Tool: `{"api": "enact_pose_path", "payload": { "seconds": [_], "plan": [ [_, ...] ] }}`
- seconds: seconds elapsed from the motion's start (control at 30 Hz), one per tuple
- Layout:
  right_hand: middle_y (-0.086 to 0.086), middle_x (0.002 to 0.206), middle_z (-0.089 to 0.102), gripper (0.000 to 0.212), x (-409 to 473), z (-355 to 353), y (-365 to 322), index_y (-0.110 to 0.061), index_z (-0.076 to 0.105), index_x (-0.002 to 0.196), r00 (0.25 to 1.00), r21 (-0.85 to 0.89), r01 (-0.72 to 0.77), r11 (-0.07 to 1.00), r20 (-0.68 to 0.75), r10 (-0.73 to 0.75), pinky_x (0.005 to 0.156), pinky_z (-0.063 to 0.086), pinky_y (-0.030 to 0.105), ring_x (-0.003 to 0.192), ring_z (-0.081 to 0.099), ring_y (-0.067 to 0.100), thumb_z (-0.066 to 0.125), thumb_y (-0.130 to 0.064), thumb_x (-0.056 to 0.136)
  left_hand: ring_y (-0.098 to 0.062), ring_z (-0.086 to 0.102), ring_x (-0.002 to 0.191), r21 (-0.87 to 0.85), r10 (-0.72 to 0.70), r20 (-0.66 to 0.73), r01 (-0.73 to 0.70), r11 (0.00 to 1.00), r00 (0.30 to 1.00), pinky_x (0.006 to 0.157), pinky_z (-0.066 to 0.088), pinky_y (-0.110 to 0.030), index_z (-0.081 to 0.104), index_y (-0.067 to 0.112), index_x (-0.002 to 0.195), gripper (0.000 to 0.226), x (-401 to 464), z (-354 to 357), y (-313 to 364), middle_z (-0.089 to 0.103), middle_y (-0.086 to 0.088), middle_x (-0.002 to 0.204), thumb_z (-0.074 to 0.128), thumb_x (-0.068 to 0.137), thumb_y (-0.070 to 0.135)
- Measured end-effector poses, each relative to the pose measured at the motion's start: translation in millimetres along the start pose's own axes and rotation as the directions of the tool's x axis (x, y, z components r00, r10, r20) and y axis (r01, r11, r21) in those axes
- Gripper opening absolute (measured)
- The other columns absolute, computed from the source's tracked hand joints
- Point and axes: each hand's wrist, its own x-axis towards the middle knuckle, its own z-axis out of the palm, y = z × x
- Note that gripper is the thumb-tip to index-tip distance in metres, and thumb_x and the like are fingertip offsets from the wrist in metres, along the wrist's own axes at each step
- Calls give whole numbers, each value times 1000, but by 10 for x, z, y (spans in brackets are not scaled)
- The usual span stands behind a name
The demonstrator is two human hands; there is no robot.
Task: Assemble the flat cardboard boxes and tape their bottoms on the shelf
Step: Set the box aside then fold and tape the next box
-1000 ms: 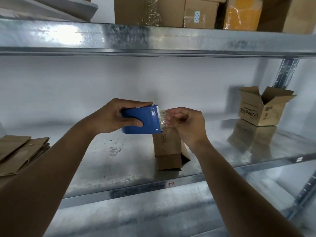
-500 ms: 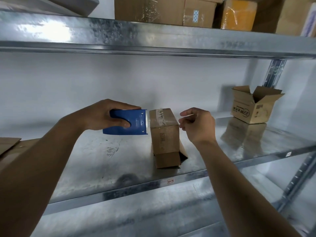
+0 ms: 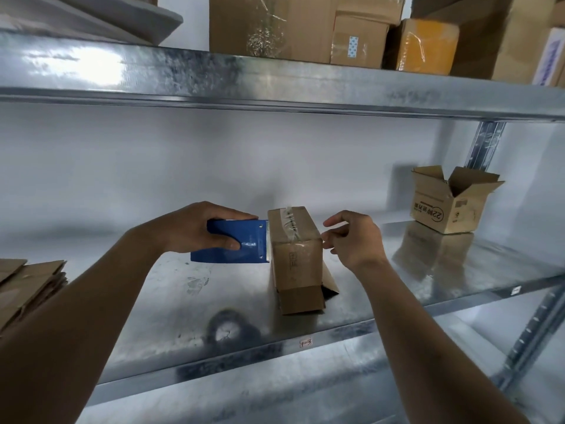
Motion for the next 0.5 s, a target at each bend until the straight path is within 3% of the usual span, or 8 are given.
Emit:
{"api": "enact_pose_path", "payload": {
  "seconds": [0.1, 0.23, 0.5],
  "plan": [
    [13, 77, 76, 15, 57, -32, 46, -5, 70, 98, 994, 106, -91, 990, 72, 84, 71, 65, 36, 70, 76, 24, 76, 5, 89, 9, 61, 110, 15, -5, 9, 5, 1000, 1000, 81, 54, -17, 58, 55, 136, 60, 47, 46, -35, 64, 37, 124, 83, 84, 40],
    [20, 85, 76, 21, 143, -88, 114, -2, 68, 103, 971, 202, -181, 963, 192, 142, 77, 64, 35, 77, 78, 28, 81, 0, 87, 5, 63, 112, 18, -2, 32, 1, 1000, 999, 85, 54, -20, 58, 48, 141, 62, 123, 101, -67, 66, 31, 127, 81, 83, 42],
    [21, 84, 78, 30, 238, -65, 316, 2, 71, 104, 961, 373, -257, 891, 201, 192, 80, 64, 37, 82, 79, 30, 88, -6, 80, 1, 63, 113, 0, -16, 68, 16, 1000, 998, 90, 57, -28, 58, 50, 139, 62, 254, 177, -127, 67, 28, 127, 79, 81, 48]
  ]
}}
